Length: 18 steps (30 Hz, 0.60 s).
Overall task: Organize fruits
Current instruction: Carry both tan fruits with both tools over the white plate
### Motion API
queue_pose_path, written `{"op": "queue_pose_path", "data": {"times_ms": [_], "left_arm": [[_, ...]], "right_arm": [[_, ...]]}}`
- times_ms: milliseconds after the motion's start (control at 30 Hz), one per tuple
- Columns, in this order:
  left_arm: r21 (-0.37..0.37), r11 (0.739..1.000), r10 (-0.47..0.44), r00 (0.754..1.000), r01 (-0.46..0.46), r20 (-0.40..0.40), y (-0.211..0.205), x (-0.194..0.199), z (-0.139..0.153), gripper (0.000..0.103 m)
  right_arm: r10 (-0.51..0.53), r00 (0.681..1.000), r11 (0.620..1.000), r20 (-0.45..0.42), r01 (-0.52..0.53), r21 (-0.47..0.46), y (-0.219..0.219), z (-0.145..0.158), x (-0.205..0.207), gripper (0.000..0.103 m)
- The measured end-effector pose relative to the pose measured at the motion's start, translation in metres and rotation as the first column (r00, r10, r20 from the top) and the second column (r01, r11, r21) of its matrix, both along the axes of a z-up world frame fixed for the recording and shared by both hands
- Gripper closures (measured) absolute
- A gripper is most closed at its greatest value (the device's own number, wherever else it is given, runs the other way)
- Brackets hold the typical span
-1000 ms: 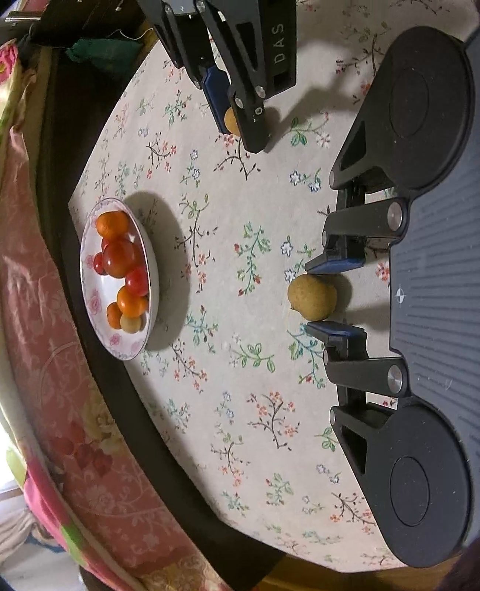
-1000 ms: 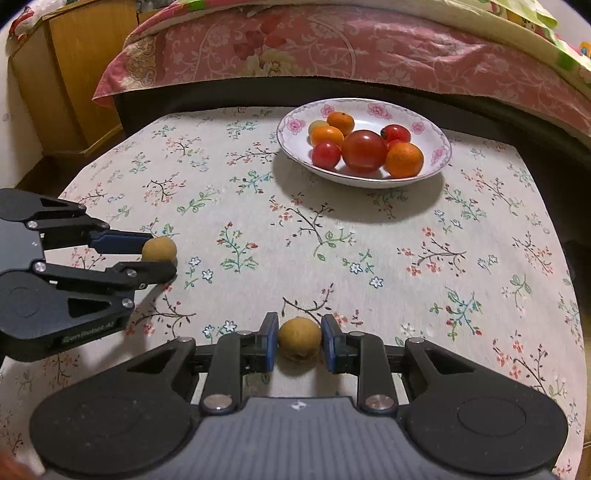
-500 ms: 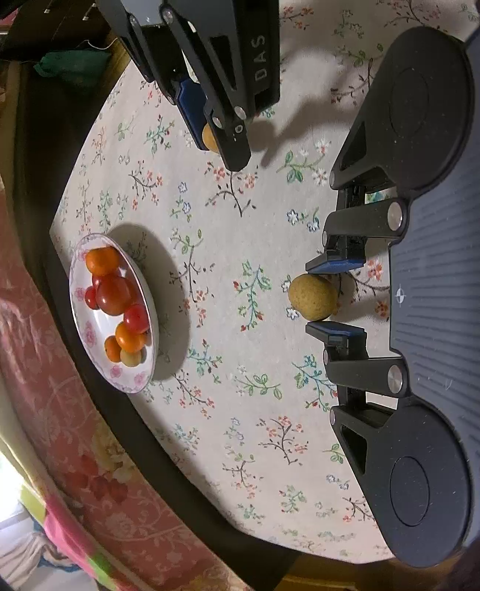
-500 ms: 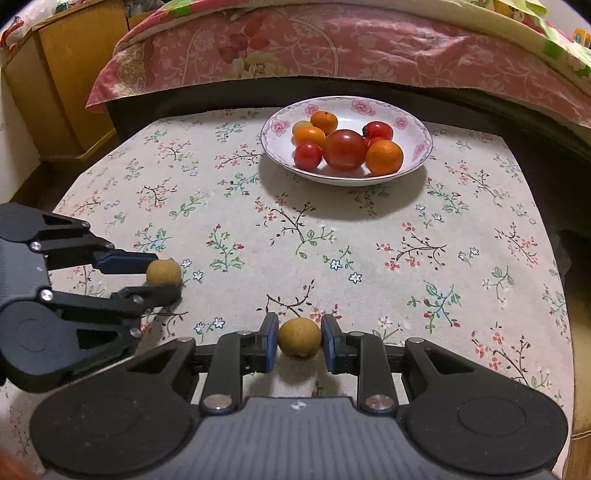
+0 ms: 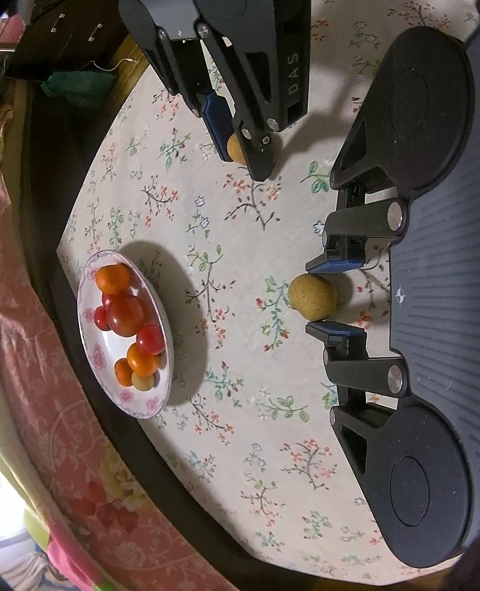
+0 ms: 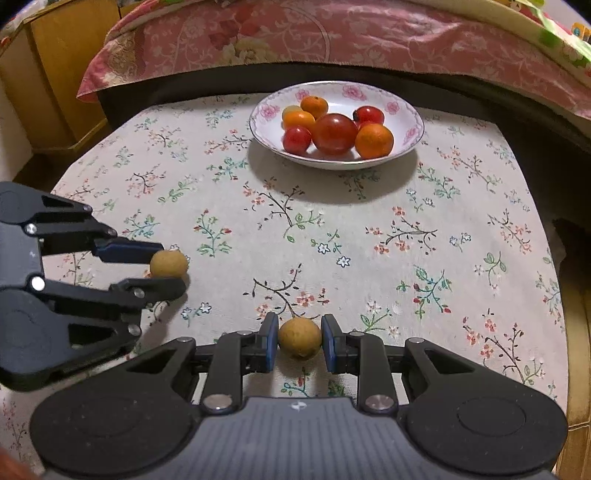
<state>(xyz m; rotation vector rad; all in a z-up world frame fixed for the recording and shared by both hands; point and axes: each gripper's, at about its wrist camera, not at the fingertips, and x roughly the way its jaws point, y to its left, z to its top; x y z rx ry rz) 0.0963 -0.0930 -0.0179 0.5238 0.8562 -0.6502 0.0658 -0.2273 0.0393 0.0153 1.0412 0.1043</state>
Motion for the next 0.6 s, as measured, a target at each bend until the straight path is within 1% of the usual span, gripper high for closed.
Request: {"op": "queue_pose_path", "data": {"times_ms": [200, 600], "left_arm": [[-0.013, 1.0, 0.002, 1.0, -0.002, 0.011, -0.003, 0.01, 0.004, 0.068], [-0.033, 0.999, 0.004, 0.999, -0.002, 0.047, -0.014, 0.032, 0.018, 0.068]], "right_arm": [[0.01, 1.0, 1.0, 0.003, -0.01, -0.007, -0.001, 0.003, 0.012, 0.077], [0.006, 0.999, 1.0, 0.038, -0.006, -0.016, -0.005, 0.014, 0.04, 0.077]]}}
